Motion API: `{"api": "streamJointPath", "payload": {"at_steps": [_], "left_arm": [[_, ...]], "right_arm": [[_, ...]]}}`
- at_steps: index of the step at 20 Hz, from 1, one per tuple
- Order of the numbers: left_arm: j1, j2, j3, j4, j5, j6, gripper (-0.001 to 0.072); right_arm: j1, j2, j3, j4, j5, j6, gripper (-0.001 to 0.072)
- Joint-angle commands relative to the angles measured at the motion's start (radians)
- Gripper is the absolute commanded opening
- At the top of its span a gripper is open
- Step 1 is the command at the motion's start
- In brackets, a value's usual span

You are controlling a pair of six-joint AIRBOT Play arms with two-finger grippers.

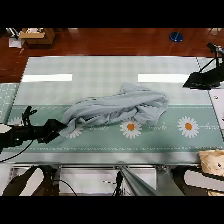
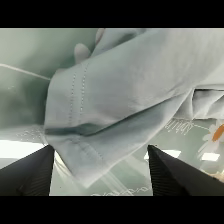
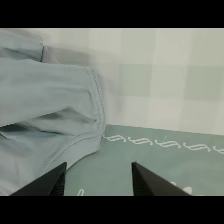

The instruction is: Fold the shirts.

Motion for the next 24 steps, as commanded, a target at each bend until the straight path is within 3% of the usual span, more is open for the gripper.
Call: {"api": "streamJointPath", "payload": {"at_steps": [1,2,4,7,11,16,19,24], "left_arm": [[-0.006,-0.024,0.0,-0.056,0.064,0.01,0.07],[-0.026,-0.037,0.0,-0.073,0.1,0.01,0.0673],[-0.091,-0.08,0.0,-0.113,0.159,0.01,0.0472],[-0.212,-0.159,0.0,-0.222,0.195,0.056,0.0021],[-0.217,-0.163,0.003,-0.248,0.18,0.078,0.0022],[-0.128,-0.152,0.06,-0.248,0.052,0.161,0.0022],[-0.104,-0.152,0.106,-0.248,0.008,0.201,0.0023],[-0.103,-0.152,0.18,-0.248,-0.028,0.2,0.0022]], "right_arm": [[0.0,0.0,0.0,0.0,0.0,0.0,0.0482],[0.0,0.0,0.0,0.0,0.0,0.001,0.0482],[0.0,0.0,0.0,0.0,0.0,0.002,0.0482],[0.0,0.0,0.0,0.0,0.0,0.002,0.0482],[-0.037,0.0,-0.021,0.009,-0.014,0.003,0.0473],[-0.173,0.0,-0.25,0.266,-0.063,-0.011,0.0484],[-0.156,0.0,-0.422,0.37,-0.135,-0.064,0.0484],[-0.066,0.0,-0.561,0.397,-0.169,-0.11,0.0484]]}}
